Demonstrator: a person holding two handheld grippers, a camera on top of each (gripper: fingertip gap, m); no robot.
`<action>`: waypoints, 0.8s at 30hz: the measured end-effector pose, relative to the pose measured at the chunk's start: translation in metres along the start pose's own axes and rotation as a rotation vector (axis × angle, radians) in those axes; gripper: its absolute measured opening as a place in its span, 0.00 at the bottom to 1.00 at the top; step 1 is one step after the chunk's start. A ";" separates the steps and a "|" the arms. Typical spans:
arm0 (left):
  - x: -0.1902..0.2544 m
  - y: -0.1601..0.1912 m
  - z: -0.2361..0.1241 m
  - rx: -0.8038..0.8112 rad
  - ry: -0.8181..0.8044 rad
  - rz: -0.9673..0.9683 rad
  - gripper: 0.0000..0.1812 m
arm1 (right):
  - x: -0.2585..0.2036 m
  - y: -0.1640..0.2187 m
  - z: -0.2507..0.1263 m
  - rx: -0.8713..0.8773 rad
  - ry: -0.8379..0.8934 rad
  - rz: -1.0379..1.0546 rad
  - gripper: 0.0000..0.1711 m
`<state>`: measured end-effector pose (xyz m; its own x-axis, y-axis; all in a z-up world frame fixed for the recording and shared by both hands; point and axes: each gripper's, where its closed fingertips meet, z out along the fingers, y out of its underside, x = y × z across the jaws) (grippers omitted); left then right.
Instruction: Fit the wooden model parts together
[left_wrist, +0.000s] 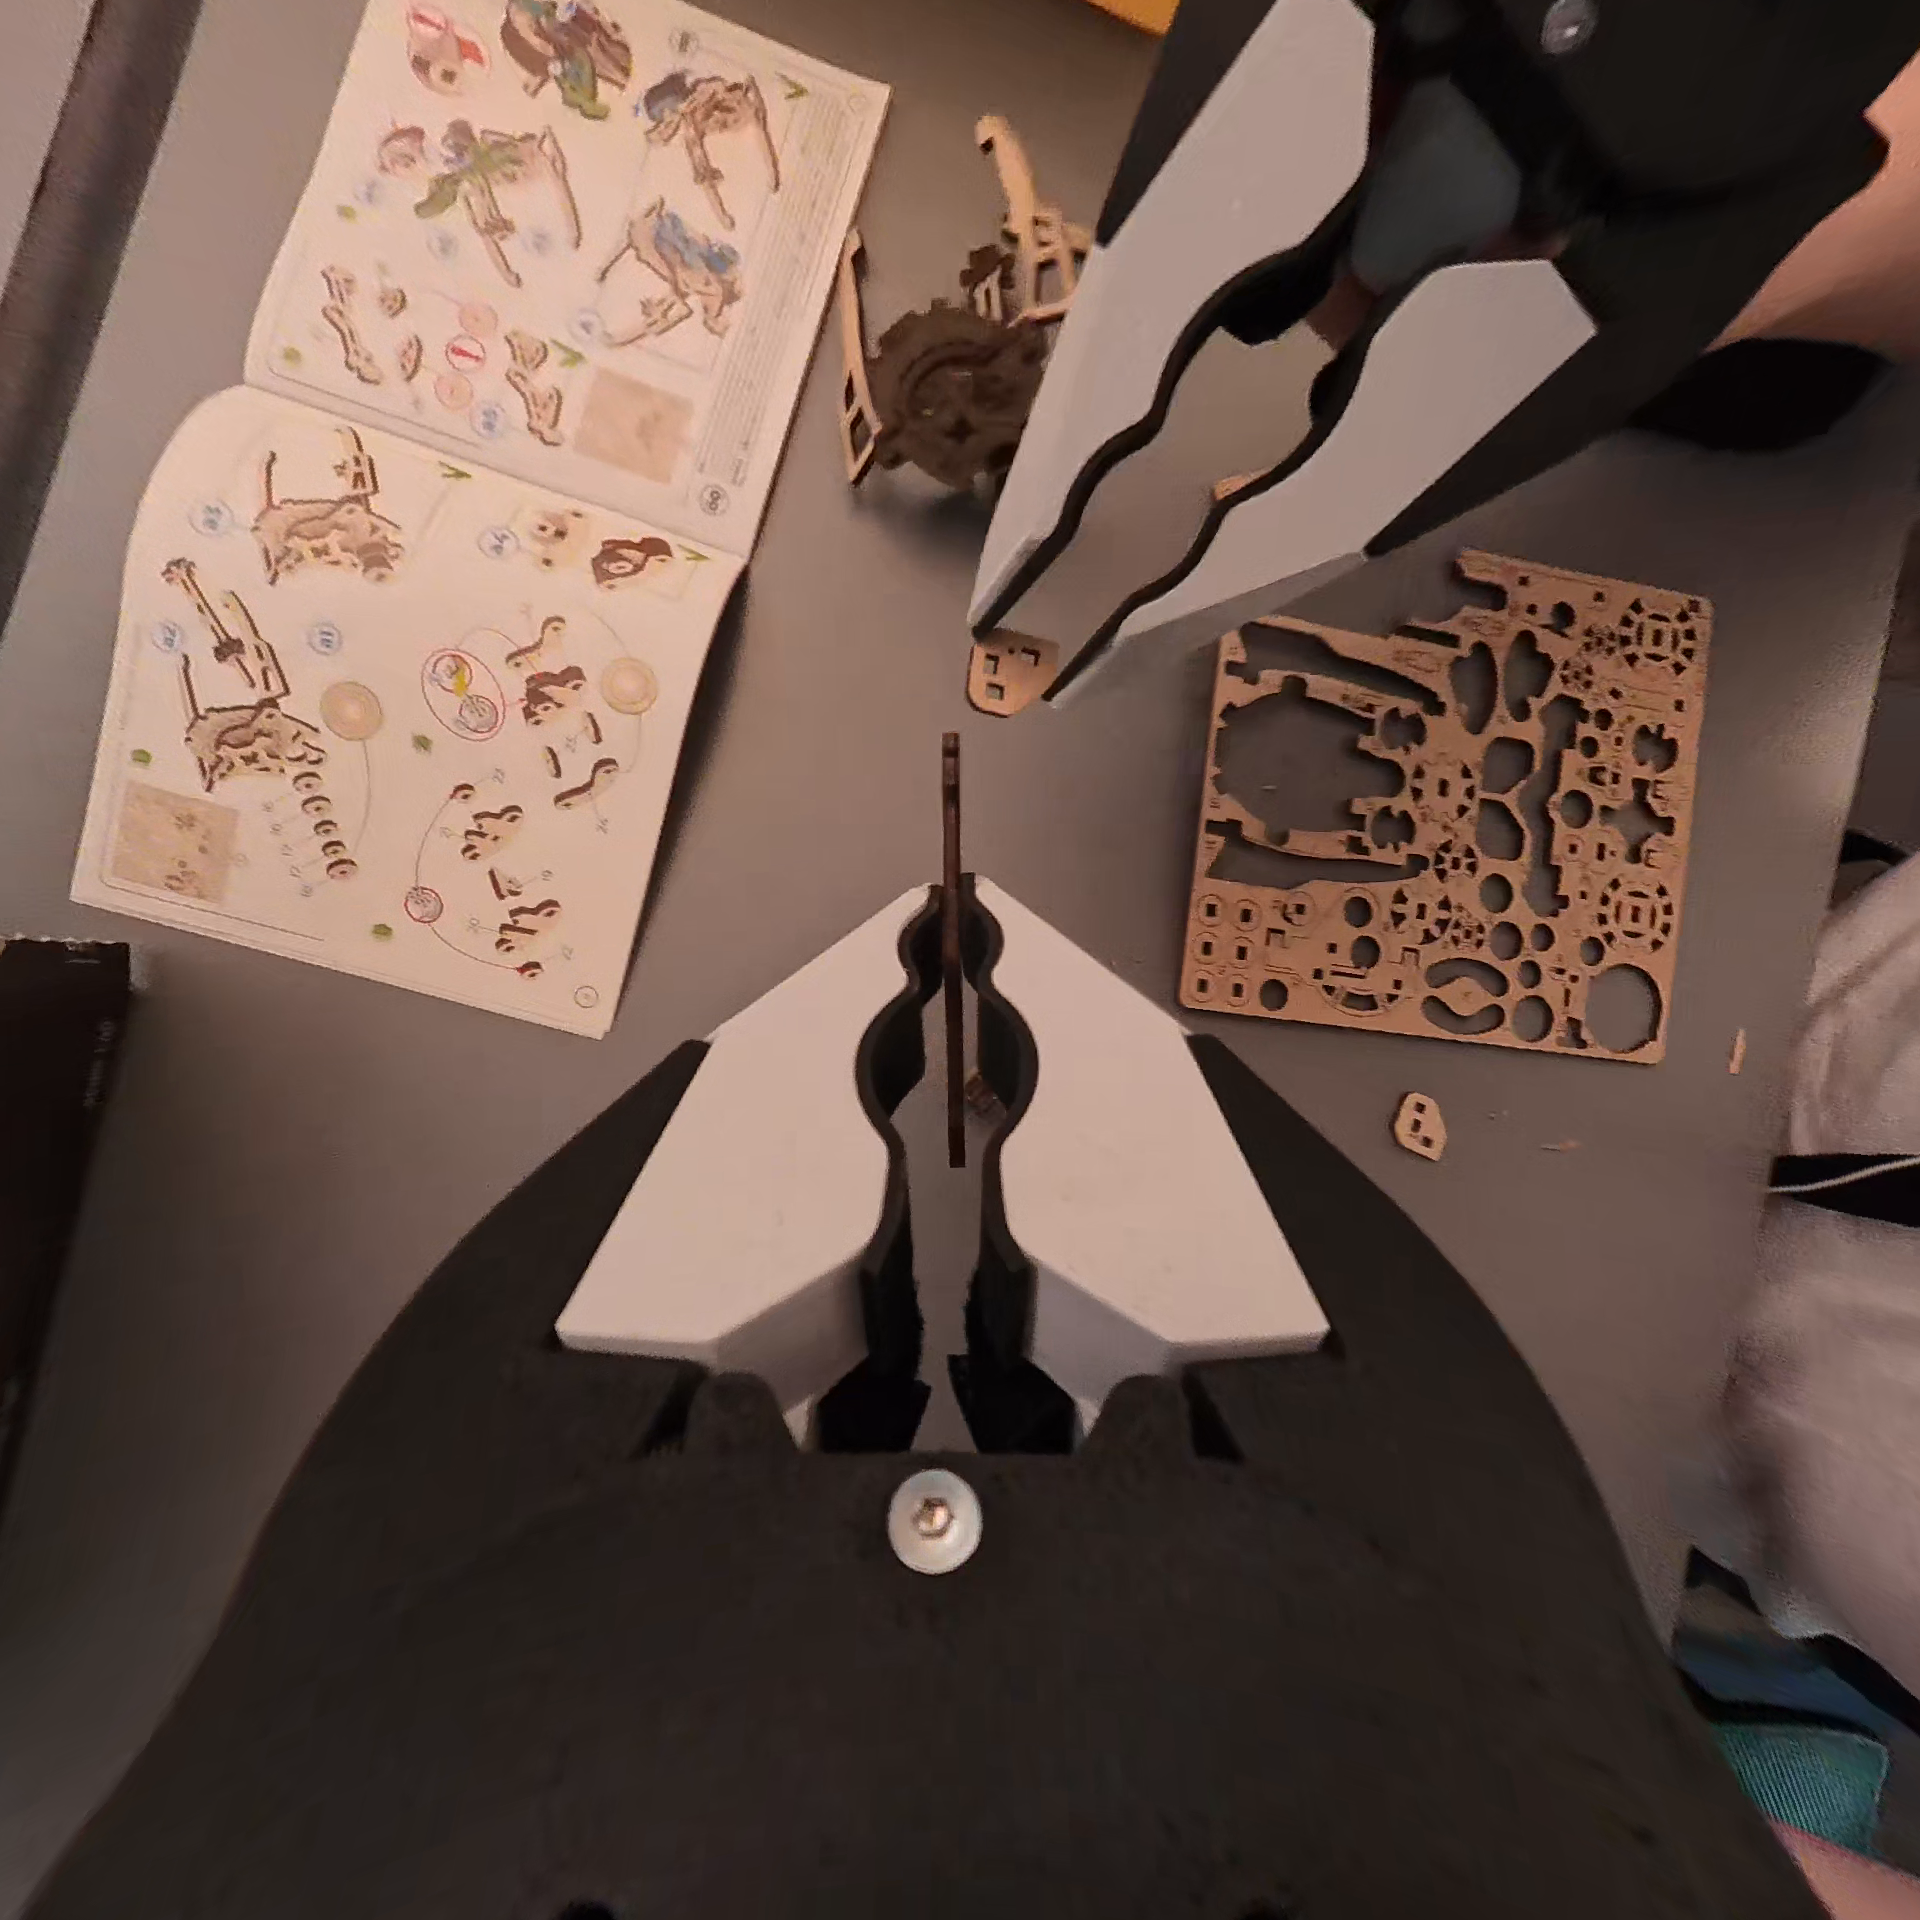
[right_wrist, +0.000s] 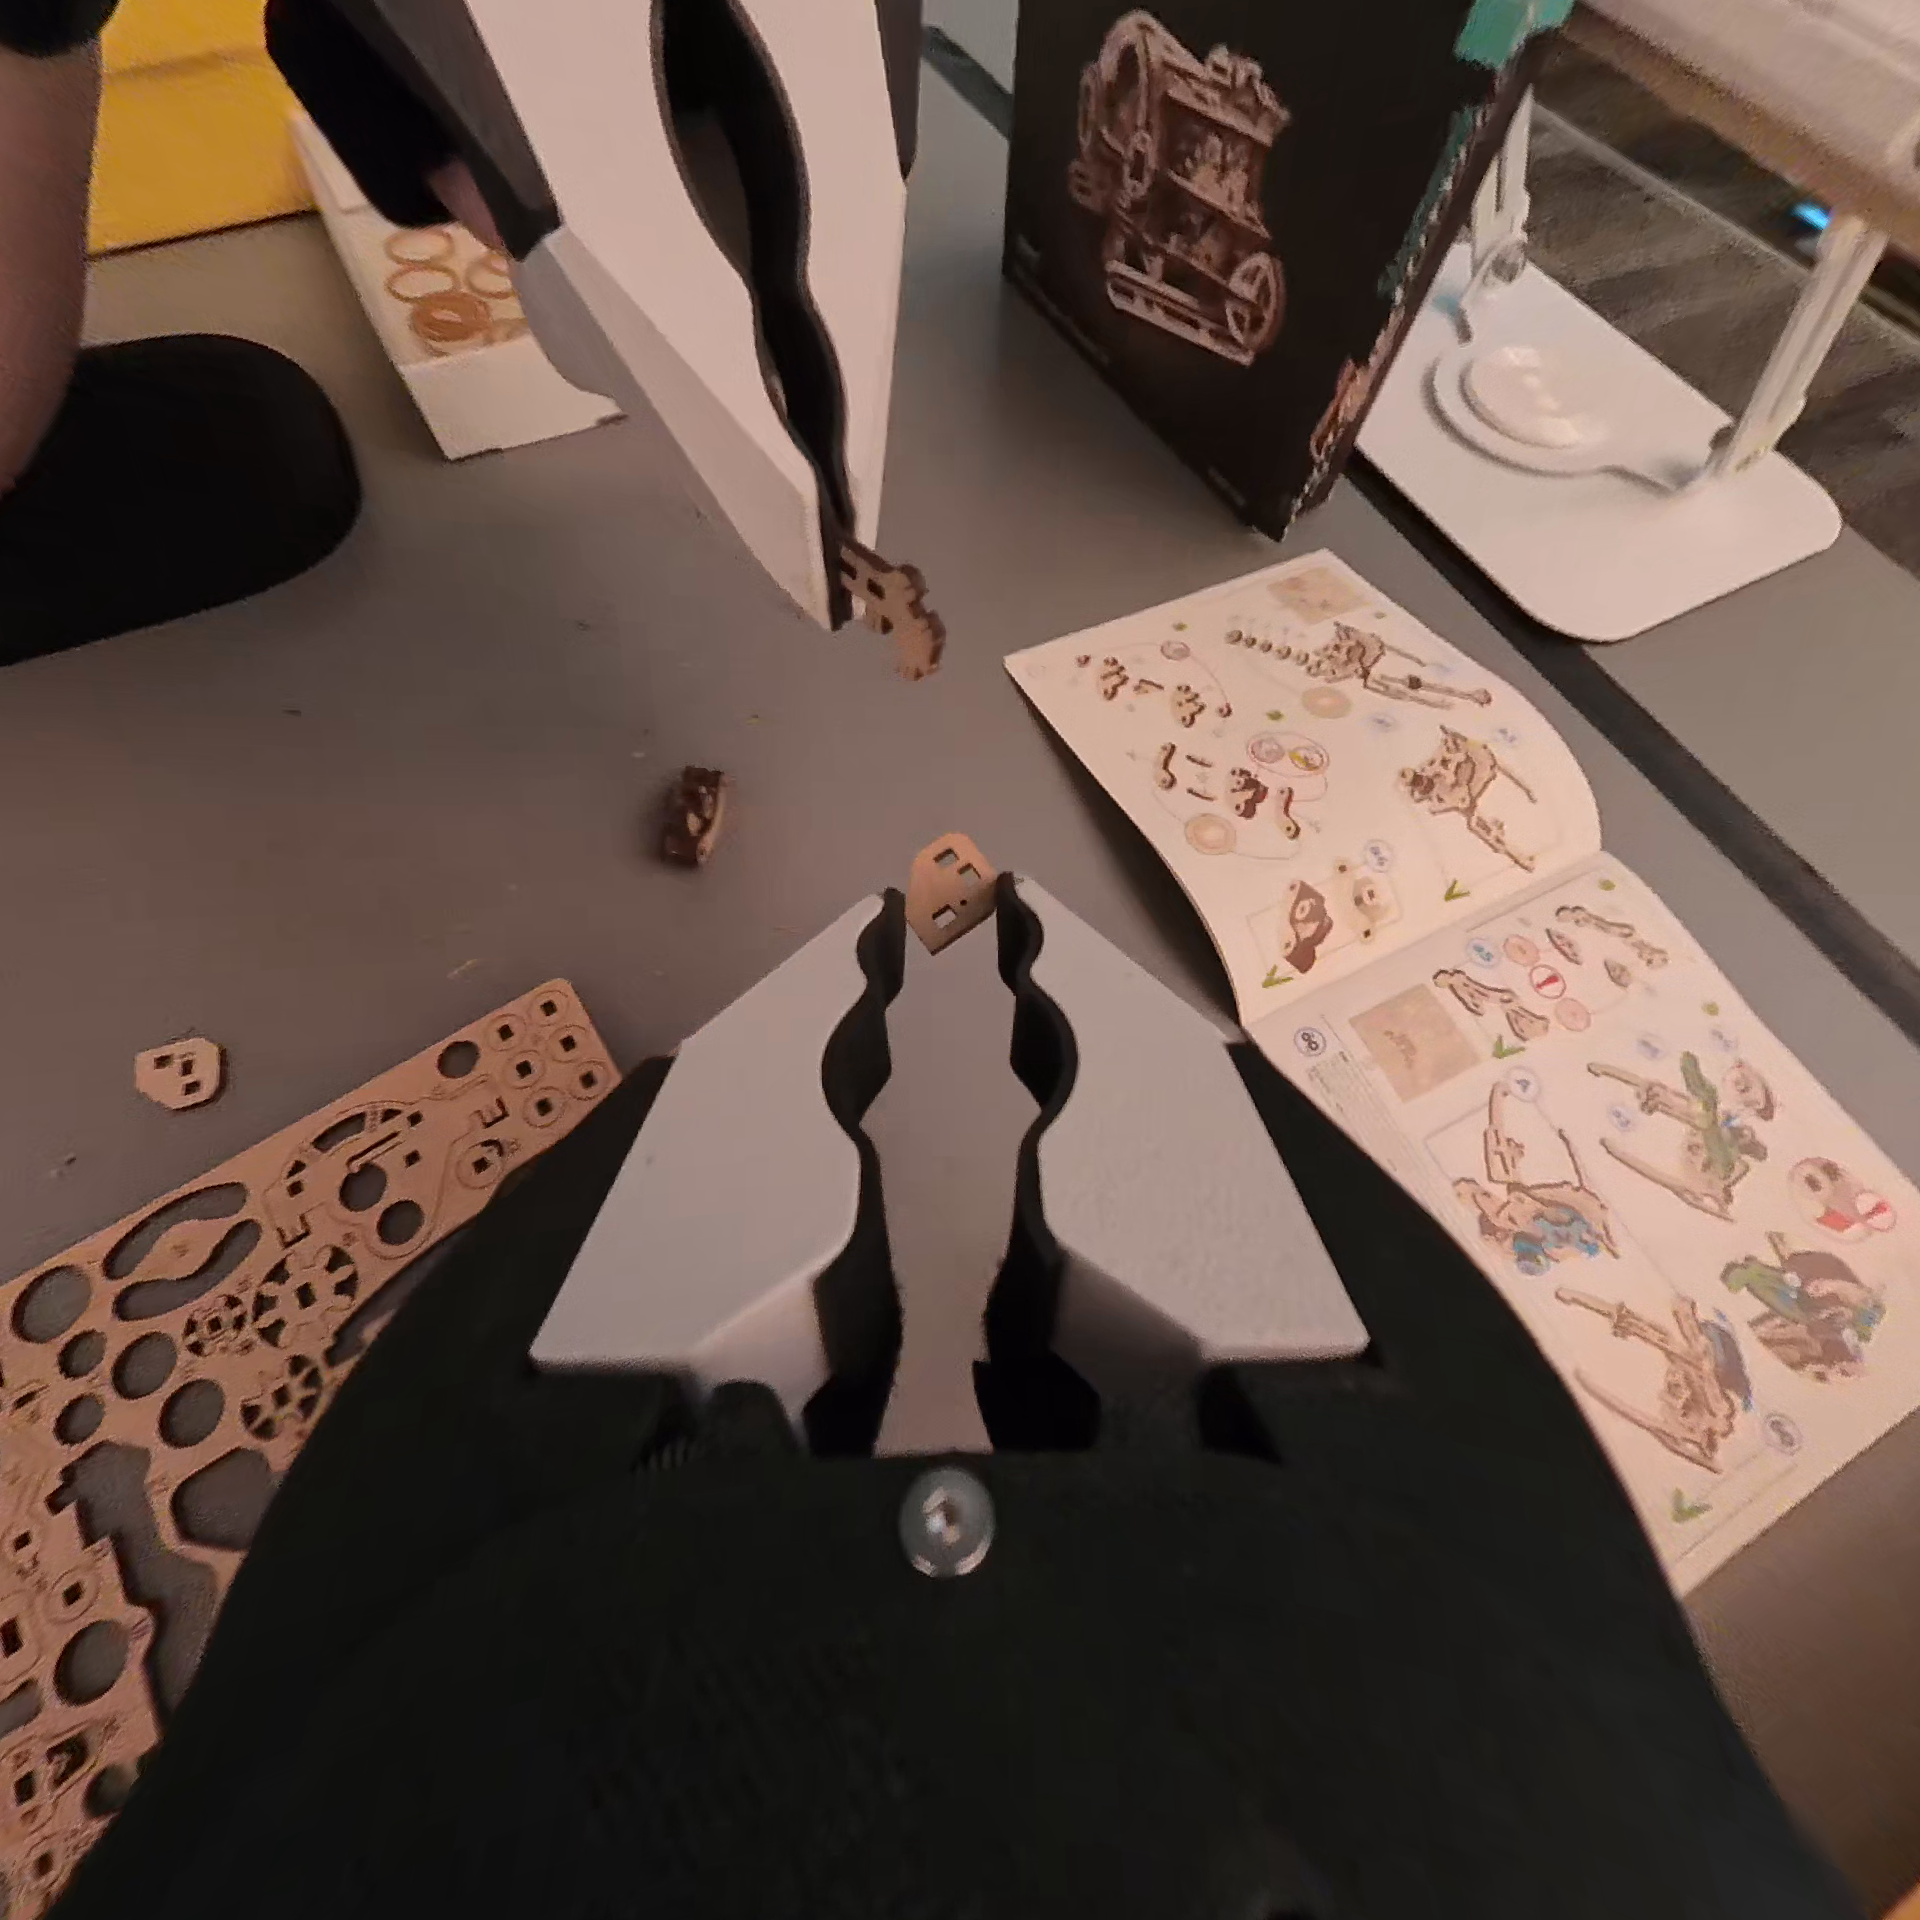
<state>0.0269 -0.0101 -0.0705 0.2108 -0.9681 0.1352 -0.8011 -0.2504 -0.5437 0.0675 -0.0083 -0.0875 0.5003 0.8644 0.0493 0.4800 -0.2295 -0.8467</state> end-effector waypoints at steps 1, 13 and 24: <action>-0.004 0.003 0.004 -0.013 0.005 -0.009 0.00 | 0.002 0.005 0.002 -0.007 0.009 0.011 0.10; -0.020 0.019 0.018 -0.030 -0.012 -0.034 0.00 | -0.017 0.051 0.014 -0.155 -0.105 0.084 0.10; -0.024 0.031 0.031 -0.072 0.016 -0.061 0.00 | -0.018 0.063 0.017 -0.188 -0.157 0.110 0.10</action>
<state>0.0143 0.0058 -0.1159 0.2517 -0.9510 0.1793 -0.8254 -0.3077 -0.4733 0.0768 -0.0303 -0.1509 0.4457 0.8852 -0.1331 0.5617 -0.3924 -0.7284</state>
